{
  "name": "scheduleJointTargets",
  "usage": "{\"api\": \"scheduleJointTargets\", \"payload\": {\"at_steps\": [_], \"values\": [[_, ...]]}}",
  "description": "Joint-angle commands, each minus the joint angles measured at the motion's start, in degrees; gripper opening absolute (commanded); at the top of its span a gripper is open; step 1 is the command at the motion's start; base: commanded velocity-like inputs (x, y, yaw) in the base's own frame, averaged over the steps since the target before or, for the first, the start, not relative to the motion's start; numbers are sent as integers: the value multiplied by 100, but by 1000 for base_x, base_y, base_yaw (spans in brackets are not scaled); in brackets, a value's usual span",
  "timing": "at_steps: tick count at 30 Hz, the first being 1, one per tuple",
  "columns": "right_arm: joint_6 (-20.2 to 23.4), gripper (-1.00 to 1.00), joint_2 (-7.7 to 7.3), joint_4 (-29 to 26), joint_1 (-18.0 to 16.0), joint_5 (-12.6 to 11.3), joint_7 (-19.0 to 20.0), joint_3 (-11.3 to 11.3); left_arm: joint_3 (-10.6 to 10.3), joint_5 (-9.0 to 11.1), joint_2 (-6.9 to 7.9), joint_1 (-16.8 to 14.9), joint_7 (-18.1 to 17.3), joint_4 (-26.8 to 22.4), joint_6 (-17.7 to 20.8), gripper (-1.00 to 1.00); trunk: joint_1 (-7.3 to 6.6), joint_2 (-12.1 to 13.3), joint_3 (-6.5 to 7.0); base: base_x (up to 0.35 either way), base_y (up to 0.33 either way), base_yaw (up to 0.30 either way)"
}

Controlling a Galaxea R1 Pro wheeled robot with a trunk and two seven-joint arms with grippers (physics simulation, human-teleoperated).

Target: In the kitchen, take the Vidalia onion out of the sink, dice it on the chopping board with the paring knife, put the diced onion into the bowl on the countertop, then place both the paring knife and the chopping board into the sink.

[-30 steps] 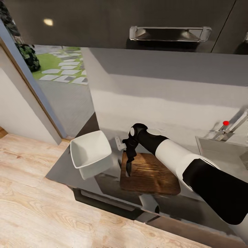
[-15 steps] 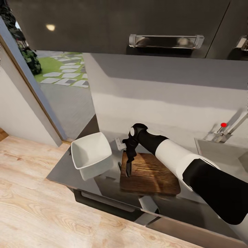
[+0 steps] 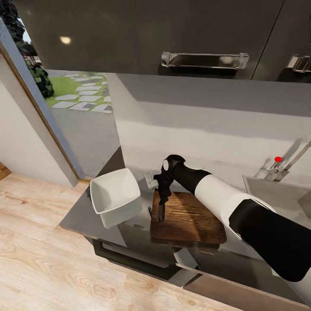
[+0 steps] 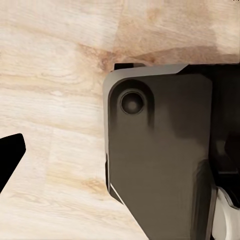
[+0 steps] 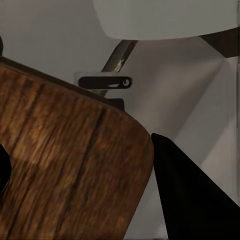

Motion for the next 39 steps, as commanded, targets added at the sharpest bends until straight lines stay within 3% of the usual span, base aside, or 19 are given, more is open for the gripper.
{"api": "scheduleJointTargets", "payload": {"at_steps": [1, 39], "values": [[76, -100, 0, -5, -5, -9, 23, 9, -1, -1, 2, 1, -1, -3, -10, 100, 4, -9, 0, 0, 0, 0], [99, -100, 0, 56, -5, -26, 57, 1, -1, 16, 3, 1, -1, 11, -10, 100, 4, -9, 350, -44, 33, 0]]}}
